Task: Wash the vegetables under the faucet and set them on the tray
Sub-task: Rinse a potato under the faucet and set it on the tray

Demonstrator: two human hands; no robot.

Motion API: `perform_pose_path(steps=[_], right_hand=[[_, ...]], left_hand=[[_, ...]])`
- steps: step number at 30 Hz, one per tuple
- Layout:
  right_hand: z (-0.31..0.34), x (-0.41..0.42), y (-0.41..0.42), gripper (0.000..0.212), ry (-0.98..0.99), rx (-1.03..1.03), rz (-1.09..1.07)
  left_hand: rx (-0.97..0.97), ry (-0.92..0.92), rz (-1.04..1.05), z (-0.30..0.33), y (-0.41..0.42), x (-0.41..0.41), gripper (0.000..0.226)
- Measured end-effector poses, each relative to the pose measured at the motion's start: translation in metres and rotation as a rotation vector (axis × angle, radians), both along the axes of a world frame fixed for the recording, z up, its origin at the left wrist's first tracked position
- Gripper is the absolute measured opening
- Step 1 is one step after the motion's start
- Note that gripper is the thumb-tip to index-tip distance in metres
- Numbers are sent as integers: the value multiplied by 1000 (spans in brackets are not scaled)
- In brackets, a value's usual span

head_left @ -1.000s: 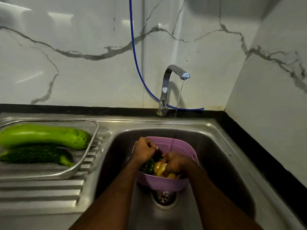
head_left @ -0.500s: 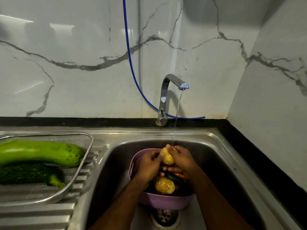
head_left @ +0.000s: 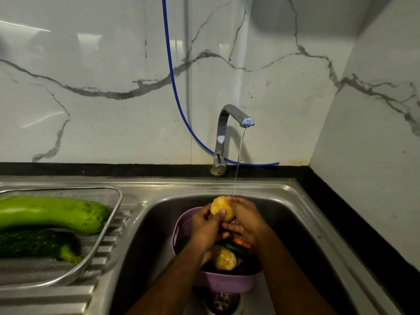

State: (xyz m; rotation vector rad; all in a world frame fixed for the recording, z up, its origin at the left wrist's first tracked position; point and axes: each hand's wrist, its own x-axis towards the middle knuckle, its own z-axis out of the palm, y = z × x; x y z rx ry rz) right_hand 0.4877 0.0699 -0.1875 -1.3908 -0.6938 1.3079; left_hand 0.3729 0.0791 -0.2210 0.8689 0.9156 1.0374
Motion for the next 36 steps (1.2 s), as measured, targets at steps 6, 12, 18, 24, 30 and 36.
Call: perform_pose_path(steps=[6,12,18,24,30,36], right_hand=[[-5,0,3,24,54,-8,-7],[-9,5,5,38,-15,33,-137],[-3,9,2,26,-72,24,-72],[4,15,-1,23,-29,93,-8],[-1,10,-1,19,-91,135,-55],[5,-4,4,21,2,65,-159]], left_hand=[[136,98,3,-8,12,3,34],[287,211,6,-9,15,8,38],[117,82,14,-6,11,12,40],[-48,-71,-44,0,12,7,30],[247,178,33,1,11,5,25],[424,307,44,9,7,4,34]])
